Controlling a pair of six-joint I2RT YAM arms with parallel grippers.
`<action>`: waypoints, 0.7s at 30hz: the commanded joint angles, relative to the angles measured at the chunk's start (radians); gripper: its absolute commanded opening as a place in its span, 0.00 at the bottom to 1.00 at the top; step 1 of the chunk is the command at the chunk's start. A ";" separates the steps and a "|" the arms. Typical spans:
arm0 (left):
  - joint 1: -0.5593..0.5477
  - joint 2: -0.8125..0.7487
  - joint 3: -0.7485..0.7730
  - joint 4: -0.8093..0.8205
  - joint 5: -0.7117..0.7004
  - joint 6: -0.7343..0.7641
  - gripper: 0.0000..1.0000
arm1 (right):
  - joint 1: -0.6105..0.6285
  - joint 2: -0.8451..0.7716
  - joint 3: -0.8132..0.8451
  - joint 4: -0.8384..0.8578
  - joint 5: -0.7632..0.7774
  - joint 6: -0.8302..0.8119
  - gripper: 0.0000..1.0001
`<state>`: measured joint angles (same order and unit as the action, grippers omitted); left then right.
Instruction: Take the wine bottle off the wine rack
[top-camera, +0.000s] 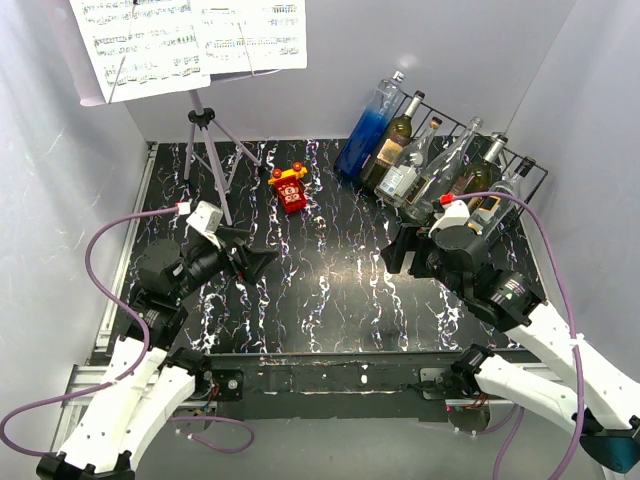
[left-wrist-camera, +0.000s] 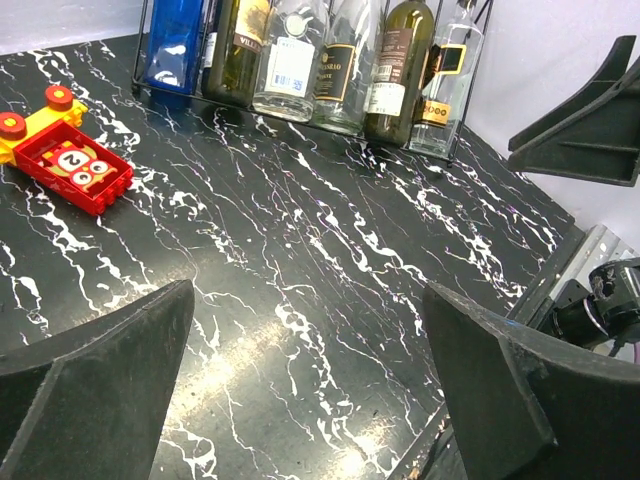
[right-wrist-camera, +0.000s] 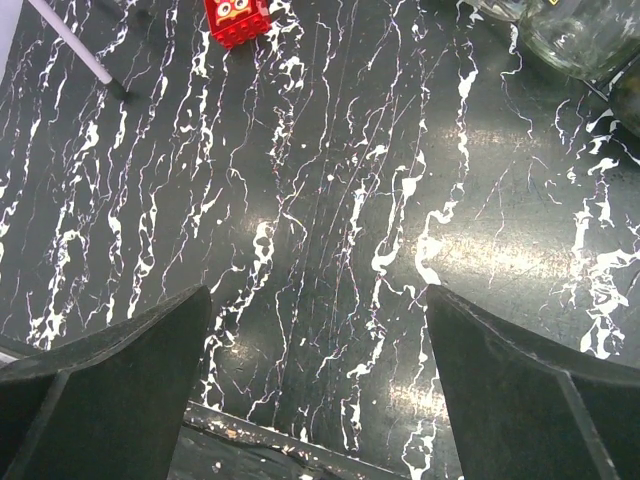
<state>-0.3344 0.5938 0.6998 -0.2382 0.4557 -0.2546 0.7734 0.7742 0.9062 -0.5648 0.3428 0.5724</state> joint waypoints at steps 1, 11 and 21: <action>-0.002 -0.025 -0.005 0.000 -0.034 0.002 0.98 | -0.003 -0.021 0.028 0.048 0.036 0.003 0.96; -0.002 -0.035 0.000 -0.027 -0.098 0.017 0.98 | -0.003 0.013 0.071 0.103 0.249 -0.069 0.96; -0.002 -0.035 0.004 -0.064 -0.158 0.020 0.98 | -0.156 0.215 0.152 0.404 0.604 -0.375 0.86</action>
<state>-0.3344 0.5655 0.6998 -0.2913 0.3134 -0.2459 0.7296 0.8959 0.9634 -0.3332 0.8146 0.3309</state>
